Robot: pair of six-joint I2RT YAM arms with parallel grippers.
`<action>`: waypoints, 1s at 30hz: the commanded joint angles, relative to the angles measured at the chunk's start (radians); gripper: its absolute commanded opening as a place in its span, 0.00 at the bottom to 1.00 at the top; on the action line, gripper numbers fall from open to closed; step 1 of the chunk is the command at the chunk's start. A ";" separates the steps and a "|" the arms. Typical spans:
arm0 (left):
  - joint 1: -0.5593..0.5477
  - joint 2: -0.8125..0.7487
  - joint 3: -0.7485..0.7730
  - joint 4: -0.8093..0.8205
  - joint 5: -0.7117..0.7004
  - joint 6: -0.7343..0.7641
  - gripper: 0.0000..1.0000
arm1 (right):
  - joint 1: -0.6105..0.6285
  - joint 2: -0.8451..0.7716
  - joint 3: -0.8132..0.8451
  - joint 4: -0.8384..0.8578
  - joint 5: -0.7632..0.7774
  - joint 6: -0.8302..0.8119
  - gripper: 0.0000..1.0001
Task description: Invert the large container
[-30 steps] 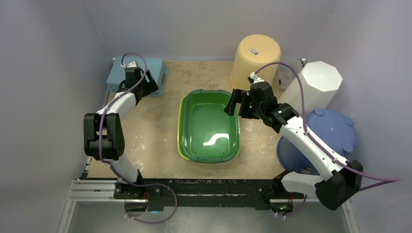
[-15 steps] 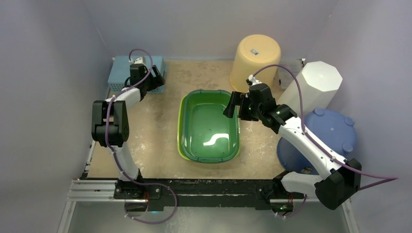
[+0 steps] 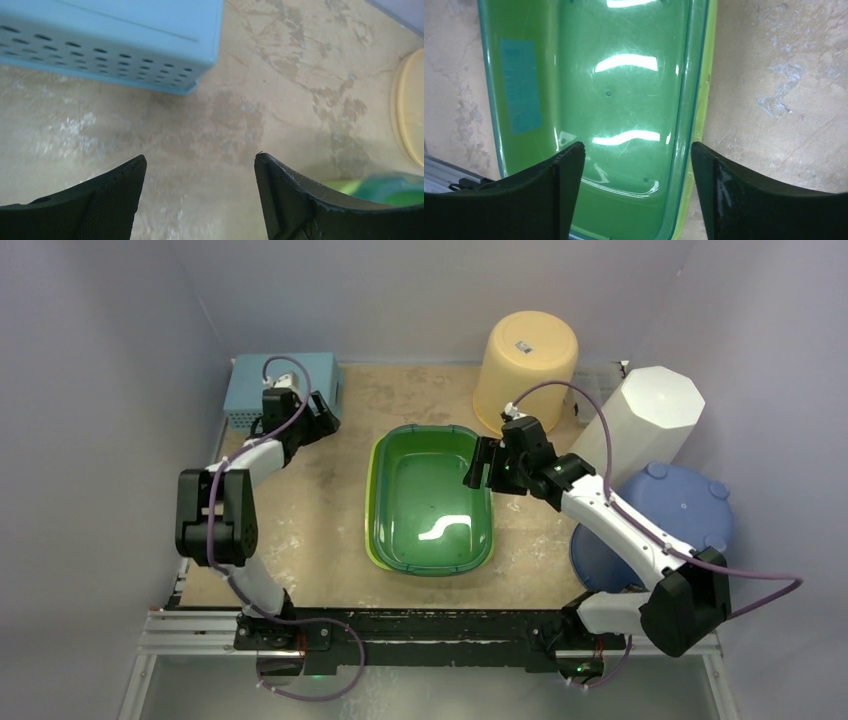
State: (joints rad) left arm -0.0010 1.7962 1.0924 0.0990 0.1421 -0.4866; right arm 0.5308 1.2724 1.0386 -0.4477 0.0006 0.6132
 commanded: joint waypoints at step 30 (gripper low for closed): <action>-0.122 -0.685 -0.377 -0.131 0.279 -0.141 0.77 | 0.003 -0.027 -0.014 0.037 0.182 0.026 0.56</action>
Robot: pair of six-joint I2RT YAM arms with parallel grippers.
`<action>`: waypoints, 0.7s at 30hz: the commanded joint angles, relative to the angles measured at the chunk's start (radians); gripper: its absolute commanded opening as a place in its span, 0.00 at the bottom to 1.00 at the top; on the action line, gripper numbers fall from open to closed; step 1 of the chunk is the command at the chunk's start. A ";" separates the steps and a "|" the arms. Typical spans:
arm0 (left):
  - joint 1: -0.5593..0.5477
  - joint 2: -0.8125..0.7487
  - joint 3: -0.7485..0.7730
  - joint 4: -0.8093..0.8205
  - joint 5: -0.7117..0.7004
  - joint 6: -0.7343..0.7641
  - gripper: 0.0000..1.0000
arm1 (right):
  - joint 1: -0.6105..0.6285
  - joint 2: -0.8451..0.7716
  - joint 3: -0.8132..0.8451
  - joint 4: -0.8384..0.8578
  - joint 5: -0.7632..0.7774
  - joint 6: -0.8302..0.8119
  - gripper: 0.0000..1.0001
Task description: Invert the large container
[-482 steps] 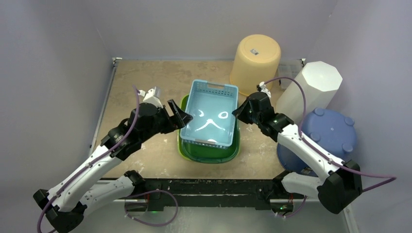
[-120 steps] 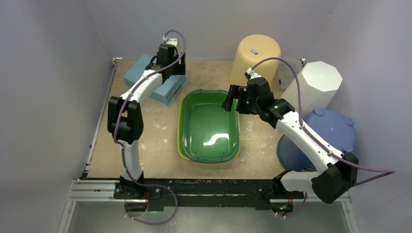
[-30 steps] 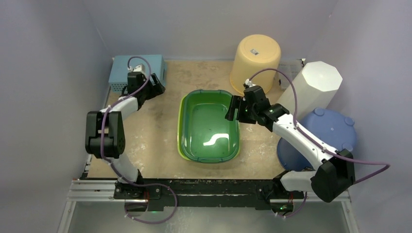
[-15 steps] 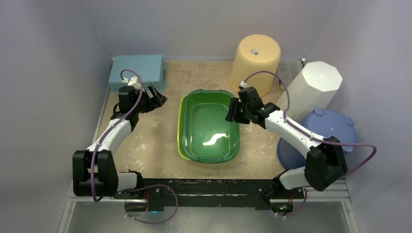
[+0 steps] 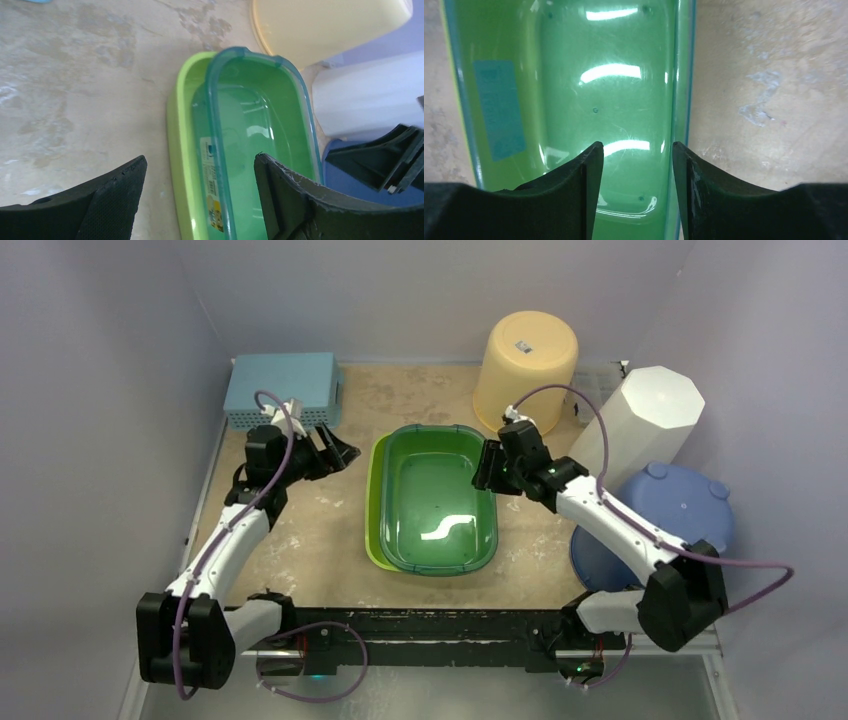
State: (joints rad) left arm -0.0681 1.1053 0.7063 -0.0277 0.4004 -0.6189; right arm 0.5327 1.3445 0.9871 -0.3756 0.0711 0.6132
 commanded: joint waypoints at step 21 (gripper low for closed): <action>-0.220 0.138 -0.060 -0.004 0.038 0.003 0.76 | -0.001 0.044 -0.032 -0.008 0.114 0.016 0.31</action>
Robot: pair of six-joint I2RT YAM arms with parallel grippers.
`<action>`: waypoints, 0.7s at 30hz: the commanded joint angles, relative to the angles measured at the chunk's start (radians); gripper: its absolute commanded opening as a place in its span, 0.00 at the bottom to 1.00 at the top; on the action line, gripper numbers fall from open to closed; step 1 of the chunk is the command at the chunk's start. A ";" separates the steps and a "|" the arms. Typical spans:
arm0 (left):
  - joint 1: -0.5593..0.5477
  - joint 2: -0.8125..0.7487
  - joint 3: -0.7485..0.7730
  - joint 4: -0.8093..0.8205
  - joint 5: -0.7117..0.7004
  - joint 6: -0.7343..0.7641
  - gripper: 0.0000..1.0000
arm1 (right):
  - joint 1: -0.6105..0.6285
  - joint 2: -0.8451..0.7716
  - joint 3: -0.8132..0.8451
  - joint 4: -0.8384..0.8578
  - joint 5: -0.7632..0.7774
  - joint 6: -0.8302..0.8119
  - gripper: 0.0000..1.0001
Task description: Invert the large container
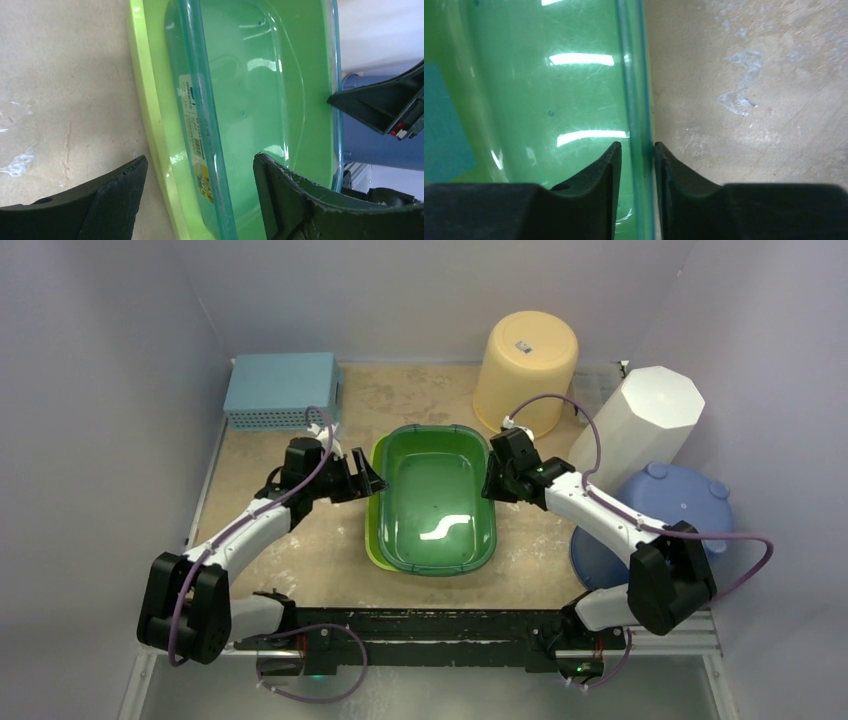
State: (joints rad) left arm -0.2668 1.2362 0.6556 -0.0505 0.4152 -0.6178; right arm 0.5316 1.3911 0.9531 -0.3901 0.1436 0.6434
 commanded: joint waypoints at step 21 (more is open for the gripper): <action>-0.167 0.113 0.033 0.171 0.001 -0.071 0.73 | 0.001 -0.124 0.045 -0.082 0.235 -0.046 0.00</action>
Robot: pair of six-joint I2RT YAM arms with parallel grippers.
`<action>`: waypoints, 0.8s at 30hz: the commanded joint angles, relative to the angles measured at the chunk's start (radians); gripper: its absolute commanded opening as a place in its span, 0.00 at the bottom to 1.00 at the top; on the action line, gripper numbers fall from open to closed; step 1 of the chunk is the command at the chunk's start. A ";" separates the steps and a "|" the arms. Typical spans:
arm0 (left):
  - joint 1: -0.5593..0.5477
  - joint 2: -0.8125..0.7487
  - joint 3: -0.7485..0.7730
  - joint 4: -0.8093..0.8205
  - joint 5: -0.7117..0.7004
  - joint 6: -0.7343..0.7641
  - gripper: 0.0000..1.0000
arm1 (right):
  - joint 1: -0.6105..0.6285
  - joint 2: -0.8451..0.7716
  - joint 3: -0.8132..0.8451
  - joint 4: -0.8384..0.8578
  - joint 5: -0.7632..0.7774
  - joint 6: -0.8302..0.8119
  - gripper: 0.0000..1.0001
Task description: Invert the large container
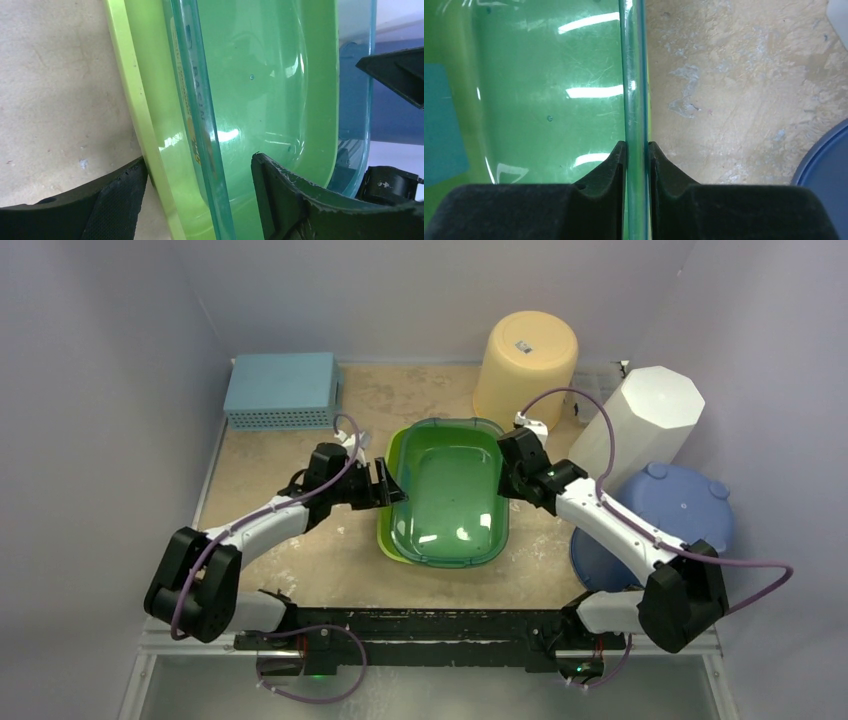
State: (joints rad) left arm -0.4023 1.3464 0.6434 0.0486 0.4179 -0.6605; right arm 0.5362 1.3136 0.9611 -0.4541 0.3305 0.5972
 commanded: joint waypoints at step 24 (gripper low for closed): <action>-0.051 -0.126 0.078 -0.074 -0.135 0.019 0.72 | -0.008 -0.216 -0.015 0.098 -0.150 0.161 0.00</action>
State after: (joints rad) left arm -0.4477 1.2358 0.6937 -0.0406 0.2760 -0.6582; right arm 0.5316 1.1404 0.9417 -0.4053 0.2073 0.7113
